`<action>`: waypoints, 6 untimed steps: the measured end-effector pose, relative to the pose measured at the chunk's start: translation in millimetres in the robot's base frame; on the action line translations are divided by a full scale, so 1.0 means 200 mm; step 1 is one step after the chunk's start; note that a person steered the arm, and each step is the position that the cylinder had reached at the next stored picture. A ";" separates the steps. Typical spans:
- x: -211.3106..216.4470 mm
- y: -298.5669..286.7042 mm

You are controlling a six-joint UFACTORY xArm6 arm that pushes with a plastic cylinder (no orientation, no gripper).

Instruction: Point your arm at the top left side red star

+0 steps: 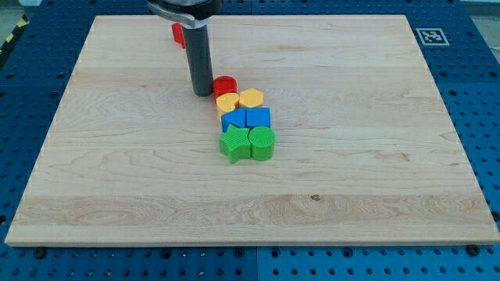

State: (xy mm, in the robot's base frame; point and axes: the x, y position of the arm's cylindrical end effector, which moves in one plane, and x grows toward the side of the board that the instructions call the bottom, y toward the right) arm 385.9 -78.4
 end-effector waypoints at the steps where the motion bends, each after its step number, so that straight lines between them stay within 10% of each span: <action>1: -0.02 0.00; 6: -0.95 -0.62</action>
